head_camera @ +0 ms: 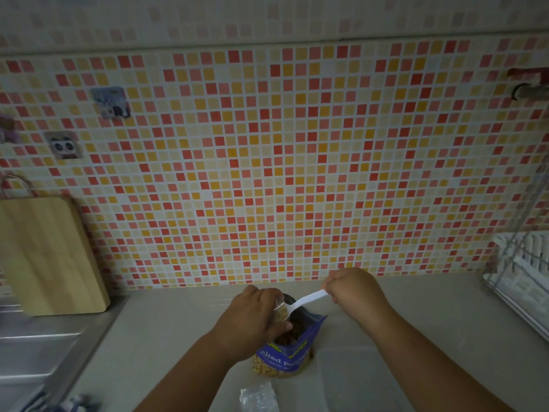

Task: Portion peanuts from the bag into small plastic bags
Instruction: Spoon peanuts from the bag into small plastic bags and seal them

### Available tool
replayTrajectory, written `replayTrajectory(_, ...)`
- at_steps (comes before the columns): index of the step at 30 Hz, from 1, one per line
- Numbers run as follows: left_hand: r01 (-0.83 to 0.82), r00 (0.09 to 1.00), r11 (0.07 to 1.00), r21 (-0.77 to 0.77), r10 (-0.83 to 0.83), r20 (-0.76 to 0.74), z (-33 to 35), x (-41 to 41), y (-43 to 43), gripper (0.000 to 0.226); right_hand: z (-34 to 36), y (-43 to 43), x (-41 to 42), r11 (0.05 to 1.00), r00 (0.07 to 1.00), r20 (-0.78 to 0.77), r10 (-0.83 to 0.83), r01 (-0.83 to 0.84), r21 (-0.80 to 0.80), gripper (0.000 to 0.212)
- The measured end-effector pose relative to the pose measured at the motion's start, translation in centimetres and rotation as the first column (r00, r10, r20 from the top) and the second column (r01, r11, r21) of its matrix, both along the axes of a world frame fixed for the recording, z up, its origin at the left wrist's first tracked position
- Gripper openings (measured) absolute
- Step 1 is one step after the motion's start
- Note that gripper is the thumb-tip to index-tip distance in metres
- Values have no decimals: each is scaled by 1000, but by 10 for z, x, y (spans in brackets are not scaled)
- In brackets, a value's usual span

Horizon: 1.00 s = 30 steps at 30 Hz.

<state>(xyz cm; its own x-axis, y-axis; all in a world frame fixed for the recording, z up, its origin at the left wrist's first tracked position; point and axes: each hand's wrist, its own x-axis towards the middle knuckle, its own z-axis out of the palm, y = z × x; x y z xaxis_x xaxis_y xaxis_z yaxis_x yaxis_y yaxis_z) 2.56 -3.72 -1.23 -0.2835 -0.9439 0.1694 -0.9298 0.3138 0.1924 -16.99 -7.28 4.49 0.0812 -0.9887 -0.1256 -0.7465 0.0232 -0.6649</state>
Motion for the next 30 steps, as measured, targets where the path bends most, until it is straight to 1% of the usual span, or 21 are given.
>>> replayTrajectory(4,-23,998,999,-26,21,-66,-2,-7,0,51,18,3,15,986,976,-165,143,-155,-63,28)
replayTrajectory(6,-52,989,998,-47,45,-143,-5,-10,1,47,28,9,22,942,947,-224,229,-274,-193,27)
replayTrajectory(8,-107,949,994,-29,93,-300,-8,-9,2,44,41,16,24,831,878,-380,291,-429,-354,28)
replayTrajectory(10,-128,857,991,31,126,-499,-7,-6,3,41,55,22,23,694,827,-497,263,-520,-498,33)
replayTrajectory(12,-141,735,990,25,121,-667,-2,-4,5,27,65,25,17,562,852,-505,136,-486,-669,36)
replayTrajectory(13,-167,667,986,28,134,-733,3,-3,7,17,66,25,13,515,876,-478,62,-438,-737,36)
replayTrajectory(14,-196,583,979,49,157,-797,8,-1,11,13,65,24,11,504,888,-459,14,-403,-764,35)
replayTrajectory(15,-216,481,973,86,182,-857,11,2,14,13,60,25,9,537,889,-458,-18,-378,-754,33)
replayTrajectory(17,-175,212,965,197,232,-949,16,5,21,28,35,23,12,651,859,-512,-19,-378,-658,27)
replayTrajectory(18,-121,64,964,237,246,-967,17,6,24,38,19,22,16,702,841,-541,3,-388,-598,26)
replayTrajectory(20,-8,-187,958,287,281,-941,20,3,31,43,-14,23,20,757,824,-563,65,-408,-510,29)
replayTrajectory(21,35,-272,956,292,291,-917,21,1,34,42,-27,25,23,768,831,-547,100,-414,-489,30)
replayTrajectory(22,68,-320,955,288,294,-900,21,-2,37,41,-36,27,25,786,826,-550,126,-421,-452,29)
replayTrajectory(23,99,-354,954,283,299,-886,22,-7,41,41,-41,30,26,806,827,-544,140,-414,-423,26)
replayTrajectory(24,120,-372,954,273,299,-879,21,-10,44,43,-47,32,26,796,834,-539,120,-405,-450,23)
replayTrajectory(25,138,-385,952,272,305,-871,20,-14,47,44,-47,36,27,789,876,-474,85,-350,-505,22)
replayTrajectory(26,158,-384,948,275,315,-868,18,-17,50,46,-46,41,29,799,933,-351,75,-267,-539,24)
replayTrajectory(27,183,-372,944,275,325,-869,18,-20,53,49,-42,47,30,830,979,-166,116,-187,-526,26)
replayTrajectory(28,217,-344,938,270,333,-878,16,-23,56,53,-37,53,33,879,982,47,183,-142,-455,25)
replayTrajectory(29,249,-306,930,271,341,-889,15,-26,59,55,-33,59,36,937,935,275,226,-131,-325,22)
replayTrajectory(30,271,-268,922,278,349,-898,14,-28,62,56,-28,66,40,968,885,418,204,-118,-222,20)
